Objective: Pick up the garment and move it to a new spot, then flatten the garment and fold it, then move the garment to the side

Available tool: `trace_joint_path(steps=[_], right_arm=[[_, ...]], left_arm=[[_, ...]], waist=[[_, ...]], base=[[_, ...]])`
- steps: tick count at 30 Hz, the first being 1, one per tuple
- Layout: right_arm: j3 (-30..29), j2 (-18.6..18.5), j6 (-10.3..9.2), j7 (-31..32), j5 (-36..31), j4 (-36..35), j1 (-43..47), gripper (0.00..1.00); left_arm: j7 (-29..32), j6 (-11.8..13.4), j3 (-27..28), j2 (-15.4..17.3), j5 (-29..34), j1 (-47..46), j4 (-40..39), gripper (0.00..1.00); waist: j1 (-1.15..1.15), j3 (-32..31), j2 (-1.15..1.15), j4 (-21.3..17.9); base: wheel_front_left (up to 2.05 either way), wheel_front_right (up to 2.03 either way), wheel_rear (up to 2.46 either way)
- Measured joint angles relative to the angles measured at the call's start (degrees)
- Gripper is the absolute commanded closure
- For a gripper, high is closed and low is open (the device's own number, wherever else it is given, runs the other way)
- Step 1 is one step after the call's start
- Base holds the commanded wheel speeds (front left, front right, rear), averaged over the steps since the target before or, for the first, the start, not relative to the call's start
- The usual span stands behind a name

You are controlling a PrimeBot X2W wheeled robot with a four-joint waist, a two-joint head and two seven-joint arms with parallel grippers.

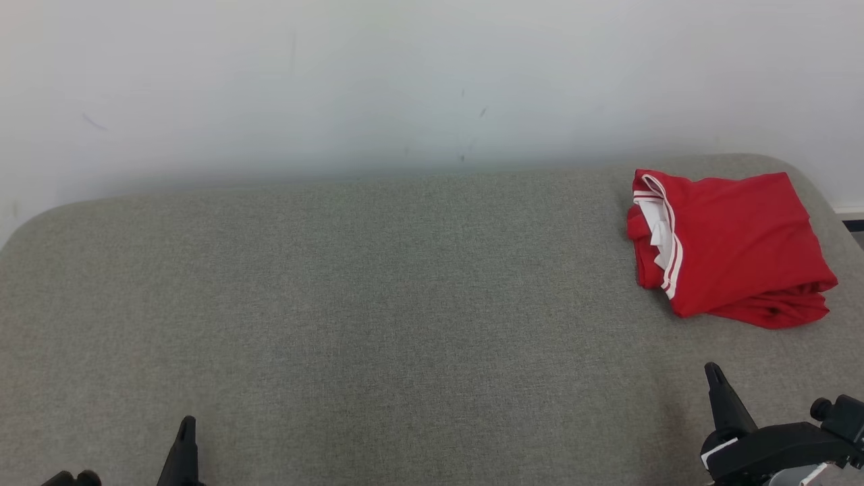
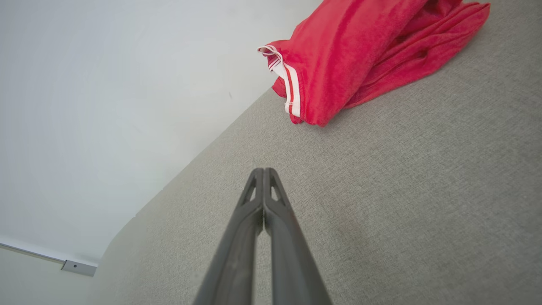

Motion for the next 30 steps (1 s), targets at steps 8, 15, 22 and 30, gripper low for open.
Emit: trace_joint_path(steps=[8, 15, 22, 30], right_arm=[[-1.55, 1.25, 1.11, 1.67, 5.04, 0.47, -0.25, 1.0], [-2.98, 2.16, 2.04, 3.14, 9.83, 1.18, -1.3, 1.0], [-4.36, 3.33, 3.03, 4.45, 14.52, 1.85, -1.96, 1.0], [-5.94, 4.41, 4.26, 6.06, 19.52, 2.31, -2.49, 1.0]], left_arm=[[1.1, -1.04, 1.3, -0.09, -6.66, -0.97, 0.98, 1.0], [2.01, -2.45, 2.05, -0.23, -12.85, -2.16, 1.89, 1.0], [2.83, -3.42, 3.15, -0.34, -18.74, -3.25, 2.61, 1.0], [3.64, -4.52, 4.1, -0.56, -25.28, -3.94, 3.77, 1.0]], waist=[[0.0, 0.06, 0.0, -0.11], [0.0, 0.12, 0.0, -0.21], [0.0, 0.17, 0.0, -0.31], [0.0, 0.23, 0.0, -0.42]], base=[[0.0, 0.0, 0.0], [0.0, 0.0, 0.0], [0.0, 0.0, 0.0], [0.0, 0.0, 0.0]])
